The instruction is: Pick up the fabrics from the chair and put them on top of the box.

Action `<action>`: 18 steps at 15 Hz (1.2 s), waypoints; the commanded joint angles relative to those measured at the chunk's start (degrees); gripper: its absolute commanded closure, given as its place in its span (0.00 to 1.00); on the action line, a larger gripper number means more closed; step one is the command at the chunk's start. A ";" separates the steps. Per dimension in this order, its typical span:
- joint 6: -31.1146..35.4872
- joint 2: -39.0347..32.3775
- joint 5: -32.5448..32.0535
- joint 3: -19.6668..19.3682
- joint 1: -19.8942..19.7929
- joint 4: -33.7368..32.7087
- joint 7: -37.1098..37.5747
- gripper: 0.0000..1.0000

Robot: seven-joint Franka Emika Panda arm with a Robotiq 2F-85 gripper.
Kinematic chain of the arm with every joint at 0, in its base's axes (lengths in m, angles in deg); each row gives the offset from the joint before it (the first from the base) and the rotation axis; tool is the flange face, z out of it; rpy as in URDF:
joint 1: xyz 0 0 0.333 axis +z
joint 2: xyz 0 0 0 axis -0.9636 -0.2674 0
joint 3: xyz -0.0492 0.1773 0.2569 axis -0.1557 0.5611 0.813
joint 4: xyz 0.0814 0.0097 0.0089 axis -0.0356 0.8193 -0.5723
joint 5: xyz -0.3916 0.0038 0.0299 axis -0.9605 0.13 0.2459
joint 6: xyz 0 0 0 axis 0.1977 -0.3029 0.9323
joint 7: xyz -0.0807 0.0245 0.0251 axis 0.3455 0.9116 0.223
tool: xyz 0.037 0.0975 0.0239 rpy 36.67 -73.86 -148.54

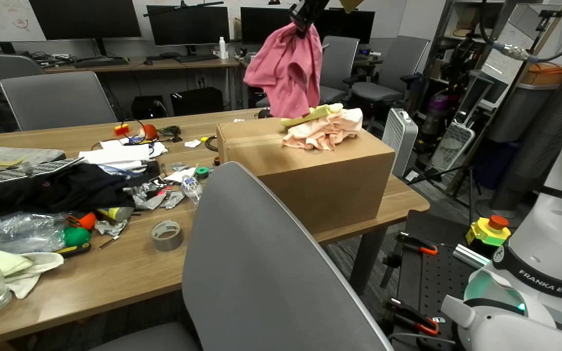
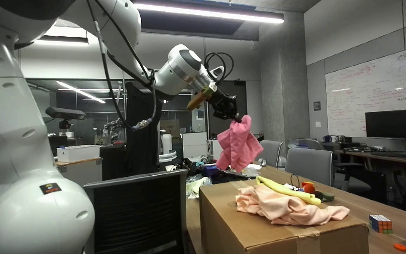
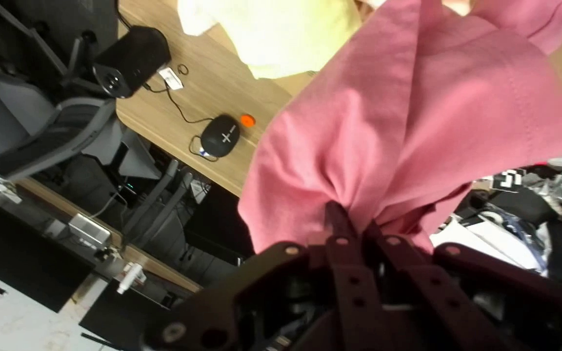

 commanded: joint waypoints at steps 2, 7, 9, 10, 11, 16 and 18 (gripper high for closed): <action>-2.03 -0.87 0.49 -1.99 -3.88 -2.33 2.35 0.98; -3.58 -2.09 0.54 -2.89 -5.75 -3.61 4.49 0.69; -4.12 -2.40 0.40 -3.06 -5.92 -3.81 4.49 0.62; -4.38 -2.51 0.28 -3.15 -5.89 -3.84 4.45 0.55; -4.40 -2.63 0.26 -3.30 -5.83 -3.76 4.24 0.46; -4.42 -2.07 1.20 -3.84 -4.97 -1.49 1.44 0.08; -4.07 -0.69 3.59 -4.30 -3.72 1.46 -3.46 0.00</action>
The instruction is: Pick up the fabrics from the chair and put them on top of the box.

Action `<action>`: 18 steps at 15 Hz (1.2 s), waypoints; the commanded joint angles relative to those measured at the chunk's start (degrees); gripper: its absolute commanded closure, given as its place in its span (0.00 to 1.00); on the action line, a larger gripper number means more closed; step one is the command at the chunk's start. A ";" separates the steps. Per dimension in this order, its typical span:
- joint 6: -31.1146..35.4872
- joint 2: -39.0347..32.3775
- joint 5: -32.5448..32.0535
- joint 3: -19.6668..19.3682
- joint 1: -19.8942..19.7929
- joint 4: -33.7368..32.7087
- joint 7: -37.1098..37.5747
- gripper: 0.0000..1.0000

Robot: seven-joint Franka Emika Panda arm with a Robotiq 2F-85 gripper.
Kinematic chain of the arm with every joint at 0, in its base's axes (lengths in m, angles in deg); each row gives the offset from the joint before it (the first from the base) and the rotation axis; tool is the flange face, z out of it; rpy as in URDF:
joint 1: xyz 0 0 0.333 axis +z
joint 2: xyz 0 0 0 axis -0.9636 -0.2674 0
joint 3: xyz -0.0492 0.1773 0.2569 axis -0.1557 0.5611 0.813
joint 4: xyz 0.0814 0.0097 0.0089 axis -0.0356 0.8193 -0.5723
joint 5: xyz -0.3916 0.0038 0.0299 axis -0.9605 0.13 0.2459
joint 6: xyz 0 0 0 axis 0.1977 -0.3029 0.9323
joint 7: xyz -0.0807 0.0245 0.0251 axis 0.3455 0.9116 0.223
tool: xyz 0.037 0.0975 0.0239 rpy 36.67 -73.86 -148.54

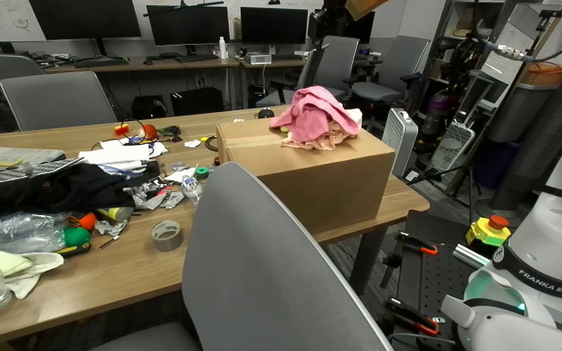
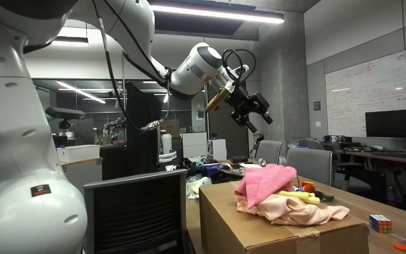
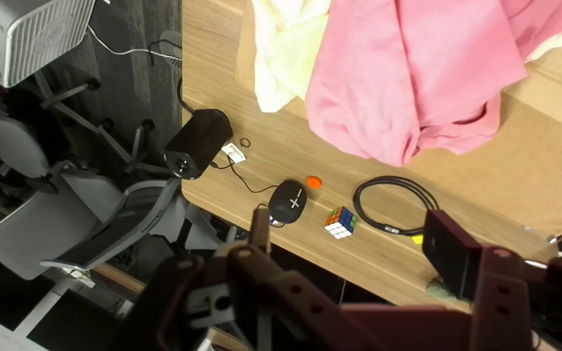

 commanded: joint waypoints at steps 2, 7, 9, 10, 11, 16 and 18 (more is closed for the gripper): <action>0.24 3.53 7.12 -1.45 3.21 6.13 -12.86 0.00; -3.87 9.40 15.32 -2.02 5.89 14.97 -28.52 0.00; -8.22 11.33 14.46 -1.48 5.64 17.36 -30.90 0.00; -9.13 12.83 13.42 -1.39 5.43 18.97 -31.33 0.00; -9.54 14.06 12.55 -1.25 5.08 20.29 -30.86 0.00; -7.72 22.17 11.59 -2.56 4.49 25.92 -30.65 0.00; -5.92 26.30 12.21 -3.74 4.38 27.91 -30.59 0.00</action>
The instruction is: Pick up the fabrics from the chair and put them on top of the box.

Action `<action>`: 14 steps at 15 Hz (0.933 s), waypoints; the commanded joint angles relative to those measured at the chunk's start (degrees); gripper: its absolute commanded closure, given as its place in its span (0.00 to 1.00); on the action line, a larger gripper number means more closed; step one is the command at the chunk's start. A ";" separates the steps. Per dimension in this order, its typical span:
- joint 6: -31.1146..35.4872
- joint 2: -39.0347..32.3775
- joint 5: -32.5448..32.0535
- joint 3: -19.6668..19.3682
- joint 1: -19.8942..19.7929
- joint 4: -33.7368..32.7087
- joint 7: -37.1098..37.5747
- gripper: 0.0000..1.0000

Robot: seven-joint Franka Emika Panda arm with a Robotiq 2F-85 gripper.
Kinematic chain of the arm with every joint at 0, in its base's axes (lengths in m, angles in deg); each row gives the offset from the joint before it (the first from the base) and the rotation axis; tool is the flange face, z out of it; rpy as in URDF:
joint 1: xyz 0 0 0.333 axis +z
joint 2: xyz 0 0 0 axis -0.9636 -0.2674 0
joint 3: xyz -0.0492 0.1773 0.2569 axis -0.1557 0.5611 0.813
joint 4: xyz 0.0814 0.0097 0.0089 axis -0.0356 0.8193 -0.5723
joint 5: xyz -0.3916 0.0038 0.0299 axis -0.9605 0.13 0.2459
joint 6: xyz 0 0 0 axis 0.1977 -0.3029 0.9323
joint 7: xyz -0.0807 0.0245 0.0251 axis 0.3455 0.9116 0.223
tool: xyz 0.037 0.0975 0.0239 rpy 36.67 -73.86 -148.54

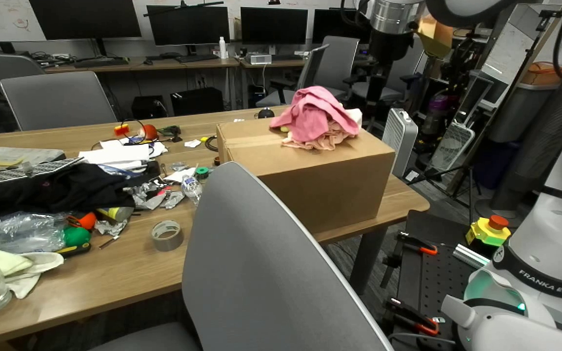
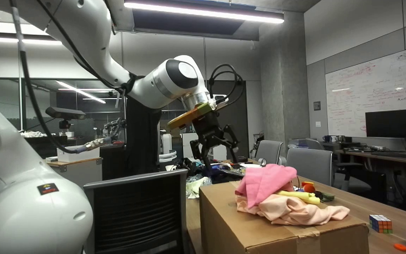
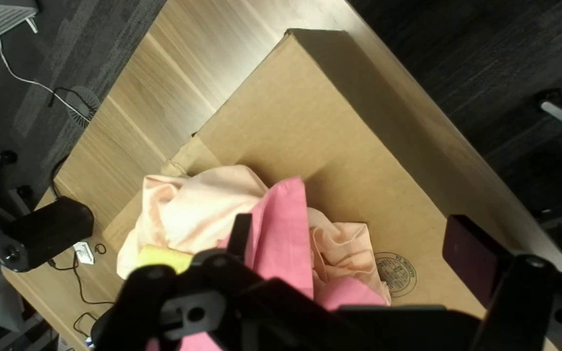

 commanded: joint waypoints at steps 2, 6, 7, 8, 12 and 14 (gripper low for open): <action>4.62 12.31 1.77 -3.75 0.48 5.85 -3.06 0.00; 4.65 19.44 6.86 -7.56 2.15 8.12 -9.62 0.00; 4.39 20.73 7.42 -7.99 2.30 8.50 -10.72 0.00; 3.98 21.47 7.60 -8.20 2.36 8.68 -11.58 0.00; 4.00 23.39 6.90 -8.19 2.61 10.08 -13.64 0.00; 3.11 21.76 6.49 -7.41 1.56 9.28 -12.30 0.00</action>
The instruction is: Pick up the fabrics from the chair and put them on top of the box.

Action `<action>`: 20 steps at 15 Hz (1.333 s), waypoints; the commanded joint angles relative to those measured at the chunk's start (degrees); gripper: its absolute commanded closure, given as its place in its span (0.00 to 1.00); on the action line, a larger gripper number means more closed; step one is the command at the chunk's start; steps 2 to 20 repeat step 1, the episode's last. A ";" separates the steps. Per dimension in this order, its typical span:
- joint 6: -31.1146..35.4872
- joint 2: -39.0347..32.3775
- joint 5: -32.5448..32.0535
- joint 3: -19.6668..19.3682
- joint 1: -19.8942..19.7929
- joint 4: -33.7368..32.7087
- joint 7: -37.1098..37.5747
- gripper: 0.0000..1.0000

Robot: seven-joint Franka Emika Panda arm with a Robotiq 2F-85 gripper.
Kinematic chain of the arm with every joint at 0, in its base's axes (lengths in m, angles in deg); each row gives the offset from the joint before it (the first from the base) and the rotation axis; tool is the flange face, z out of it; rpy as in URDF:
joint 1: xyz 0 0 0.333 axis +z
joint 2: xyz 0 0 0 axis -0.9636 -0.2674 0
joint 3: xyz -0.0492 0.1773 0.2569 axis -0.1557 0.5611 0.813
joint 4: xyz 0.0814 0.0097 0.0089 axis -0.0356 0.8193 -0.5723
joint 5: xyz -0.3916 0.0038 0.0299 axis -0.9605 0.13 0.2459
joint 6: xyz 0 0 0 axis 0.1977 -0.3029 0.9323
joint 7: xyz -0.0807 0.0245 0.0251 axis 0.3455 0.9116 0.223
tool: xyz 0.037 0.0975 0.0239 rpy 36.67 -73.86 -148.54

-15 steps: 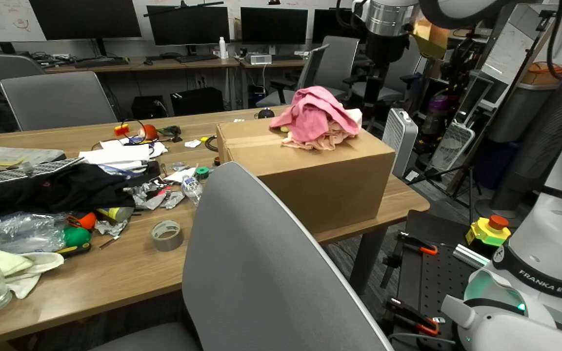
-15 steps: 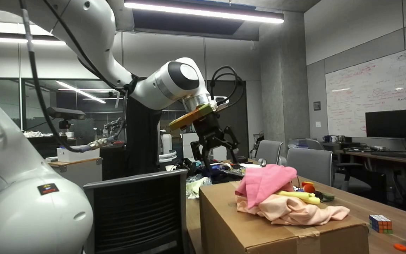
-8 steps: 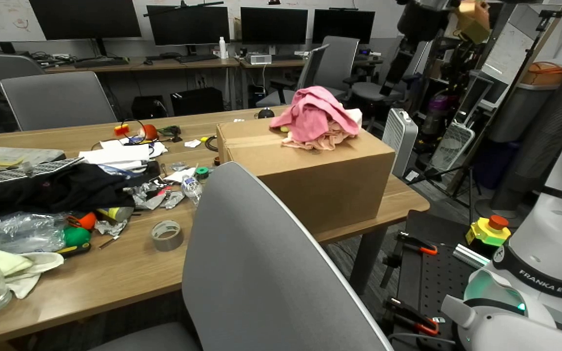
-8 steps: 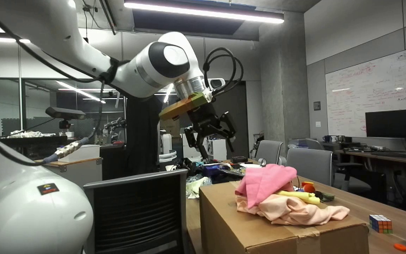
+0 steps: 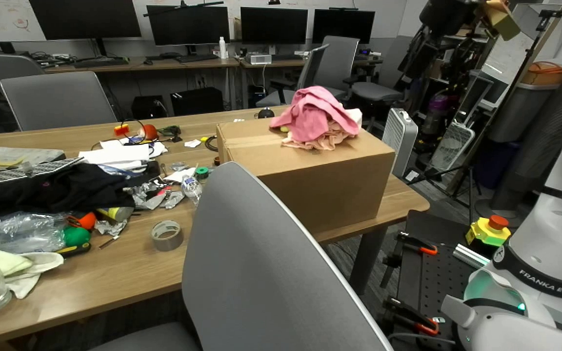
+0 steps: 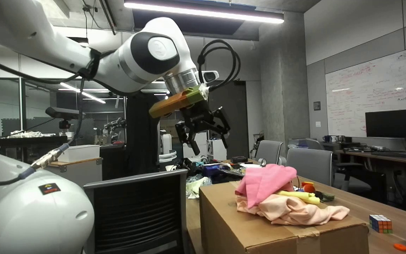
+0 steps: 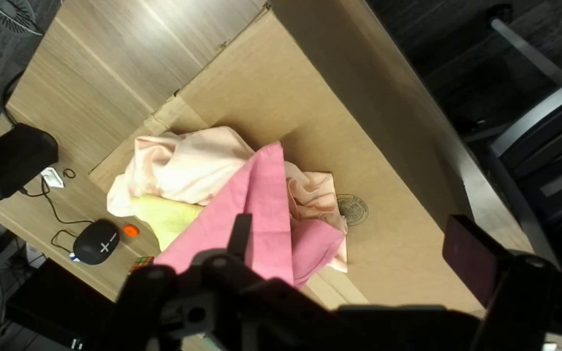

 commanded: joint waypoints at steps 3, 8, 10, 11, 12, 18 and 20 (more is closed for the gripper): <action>-0.01 0.10 0.39 0.31 -0.27 0.15 -0.43 0.00; -0.01 0.10 0.39 0.31 -0.27 0.15 -0.43 0.00; -0.01 0.10 0.39 0.31 -0.27 0.15 -0.43 0.00; -0.01 0.10 0.39 0.31 -0.27 0.15 -0.43 0.00; -0.01 0.10 0.39 0.31 -0.27 0.15 -0.43 0.00; -0.01 0.10 0.39 0.31 -0.27 0.15 -0.43 0.00; -0.01 0.10 0.39 0.31 -0.27 0.15 -0.43 0.00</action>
